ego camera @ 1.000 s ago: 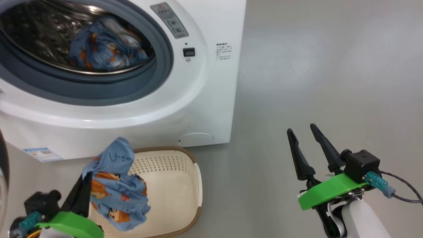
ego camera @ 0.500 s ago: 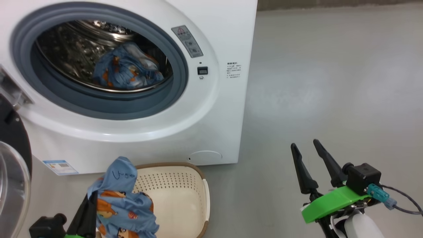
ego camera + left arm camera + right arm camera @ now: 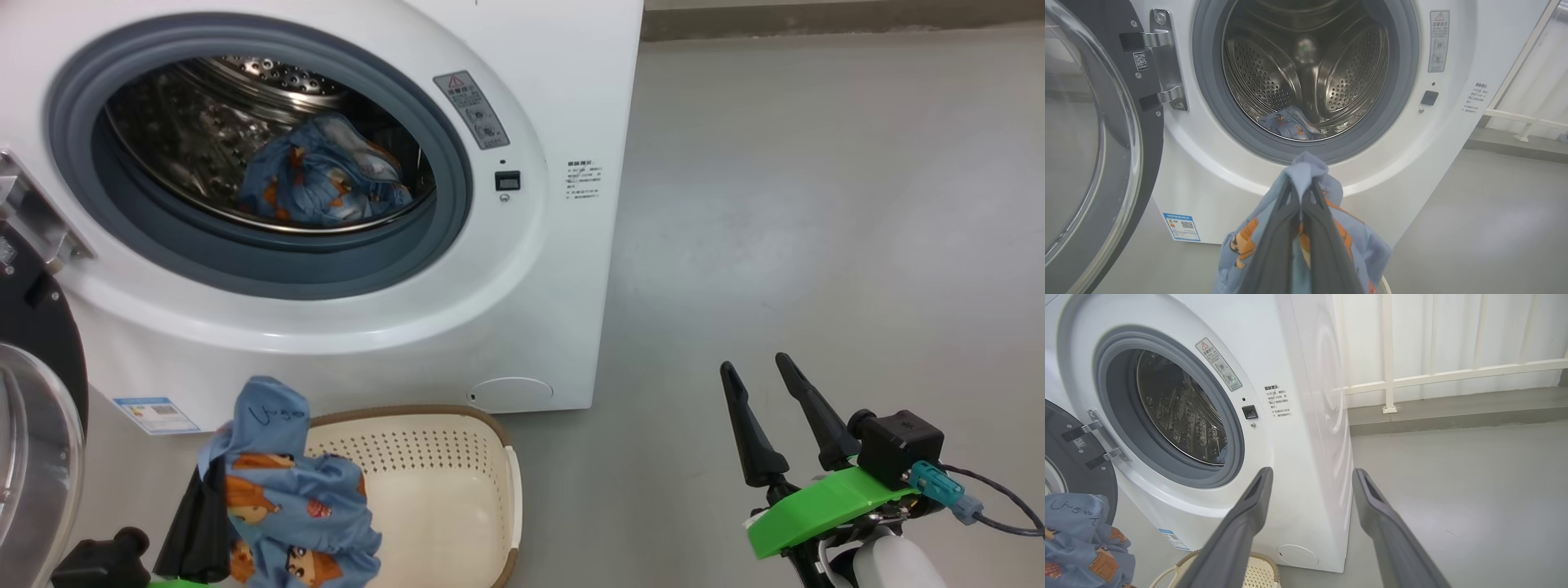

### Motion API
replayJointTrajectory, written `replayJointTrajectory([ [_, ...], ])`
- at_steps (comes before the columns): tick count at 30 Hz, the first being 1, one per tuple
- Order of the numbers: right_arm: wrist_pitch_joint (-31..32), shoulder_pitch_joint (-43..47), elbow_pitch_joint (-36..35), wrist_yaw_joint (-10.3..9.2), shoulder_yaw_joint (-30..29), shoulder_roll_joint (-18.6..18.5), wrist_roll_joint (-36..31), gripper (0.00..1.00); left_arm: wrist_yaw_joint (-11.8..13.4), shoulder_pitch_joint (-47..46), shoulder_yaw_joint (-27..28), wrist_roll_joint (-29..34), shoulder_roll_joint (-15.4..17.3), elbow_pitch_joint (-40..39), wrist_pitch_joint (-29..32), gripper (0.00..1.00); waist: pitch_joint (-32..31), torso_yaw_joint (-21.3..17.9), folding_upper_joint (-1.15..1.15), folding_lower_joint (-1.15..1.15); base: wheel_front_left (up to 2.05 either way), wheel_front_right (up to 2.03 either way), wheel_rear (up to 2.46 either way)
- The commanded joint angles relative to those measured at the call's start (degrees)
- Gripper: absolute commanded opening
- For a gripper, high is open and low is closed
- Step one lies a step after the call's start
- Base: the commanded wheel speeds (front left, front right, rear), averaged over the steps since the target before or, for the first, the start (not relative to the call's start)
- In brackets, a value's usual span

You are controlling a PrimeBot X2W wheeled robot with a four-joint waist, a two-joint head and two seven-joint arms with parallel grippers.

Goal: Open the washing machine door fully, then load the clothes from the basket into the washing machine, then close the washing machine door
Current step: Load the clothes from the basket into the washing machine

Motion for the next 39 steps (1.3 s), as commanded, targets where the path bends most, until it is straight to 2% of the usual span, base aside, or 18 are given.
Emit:
replayJointTrajectory([
  [1, -0.2, -0.4, -1.6, 0.09, 1.1, 0.2, 0.2, 1.00, -0.1, -0.7, 2.0, 0.4, 0.6, -2.0, -0.8, 0.00, 0.3, -0.1, 0.00, 0.00, 0.00, 0.00, 0.00],
  [10, -0.4, -1.5, -2.1, 0.09, 1.1, 0.2, 0.2, 1.00, -0.1, -3.3, 1.5, -1.6, 1.4, -4.5, -0.8, 0.00, 3.5, -0.6, 0.00, 0.00, 0.00, 0.00, 0.00],
  [18, -0.4, -3.1, -3.1, 0.09, 1.1, 0.2, -0.9, 1.00, -0.1, -9.7, 2.4, -5.5, 3.6, -5.7, -0.8, 0.00, 9.9, -1.6, 0.00, 0.00, 0.00, 0.00, 0.00],
  [28, -0.6, -6.0, -5.6, 0.09, 1.0, 0.2, -2.2, 1.00, -0.1, -24.2, 2.9, -10.6, 9.4, -4.7, -0.8, 0.00, 19.3, -3.9, 0.00, 0.00, 0.00, 0.00, 0.00],
  [39, -1.2, -8.0, -7.7, 0.09, 1.6, 0.2, -2.2, 1.00, -0.2, -42.1, 1.4, -16.0, 15.6, 3.2, -0.8, 0.00, 28.5, -7.7, 0.00, 0.00, 0.00, 0.00, 0.00],
])
